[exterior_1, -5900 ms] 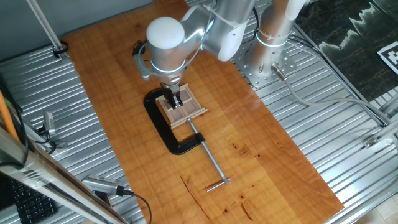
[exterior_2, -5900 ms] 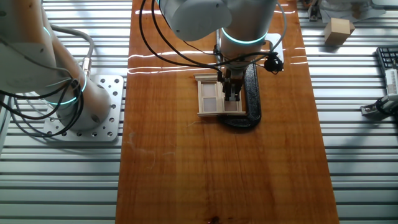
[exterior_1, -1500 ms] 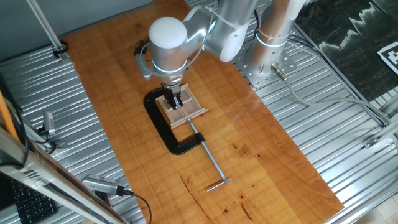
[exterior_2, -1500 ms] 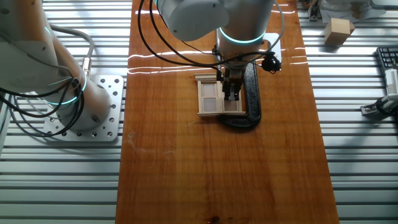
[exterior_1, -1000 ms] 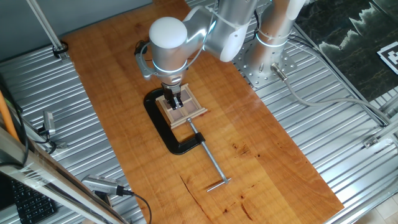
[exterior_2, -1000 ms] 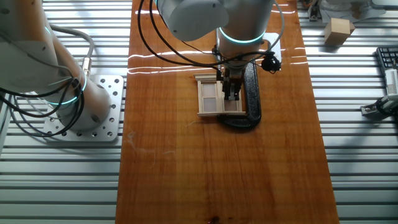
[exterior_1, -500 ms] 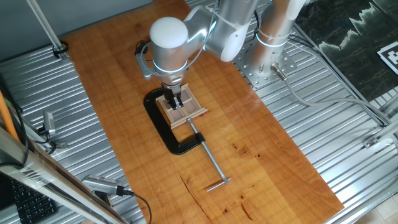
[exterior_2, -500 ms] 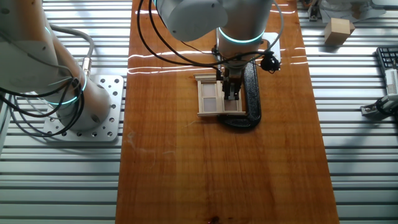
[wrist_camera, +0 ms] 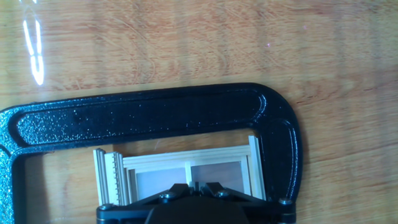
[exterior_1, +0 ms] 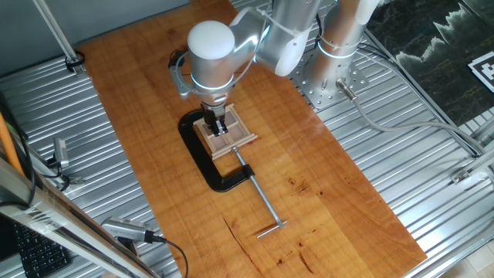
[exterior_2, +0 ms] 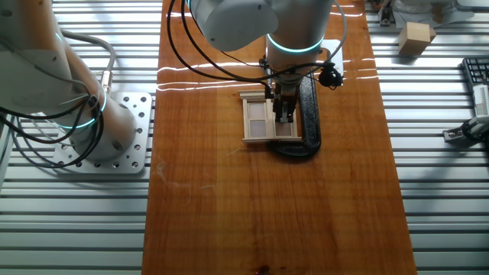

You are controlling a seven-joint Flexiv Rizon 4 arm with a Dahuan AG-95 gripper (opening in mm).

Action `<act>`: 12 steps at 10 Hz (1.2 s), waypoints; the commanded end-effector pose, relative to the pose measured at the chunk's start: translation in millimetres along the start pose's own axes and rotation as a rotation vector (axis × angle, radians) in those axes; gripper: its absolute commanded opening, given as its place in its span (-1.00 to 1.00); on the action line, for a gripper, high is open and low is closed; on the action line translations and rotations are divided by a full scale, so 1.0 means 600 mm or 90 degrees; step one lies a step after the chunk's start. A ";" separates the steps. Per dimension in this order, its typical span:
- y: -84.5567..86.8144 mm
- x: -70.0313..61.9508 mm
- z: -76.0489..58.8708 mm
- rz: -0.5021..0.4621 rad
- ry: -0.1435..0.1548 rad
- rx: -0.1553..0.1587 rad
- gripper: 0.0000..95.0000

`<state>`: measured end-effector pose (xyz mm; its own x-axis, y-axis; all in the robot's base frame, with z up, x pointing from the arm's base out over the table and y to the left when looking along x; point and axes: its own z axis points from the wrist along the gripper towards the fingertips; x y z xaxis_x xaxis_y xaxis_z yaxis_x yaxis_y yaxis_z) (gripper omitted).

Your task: Open a sliding window

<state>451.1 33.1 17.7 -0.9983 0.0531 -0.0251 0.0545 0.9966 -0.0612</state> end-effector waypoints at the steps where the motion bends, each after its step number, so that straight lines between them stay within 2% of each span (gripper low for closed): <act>1: 0.001 0.000 0.001 0.001 -0.001 -0.001 -1.00; 12: 0.001 0.000 0.002 0.002 -0.007 -0.006 -1.00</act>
<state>451.1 33.4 17.6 -0.9978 0.0557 -0.0355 0.0575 0.9970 -0.0523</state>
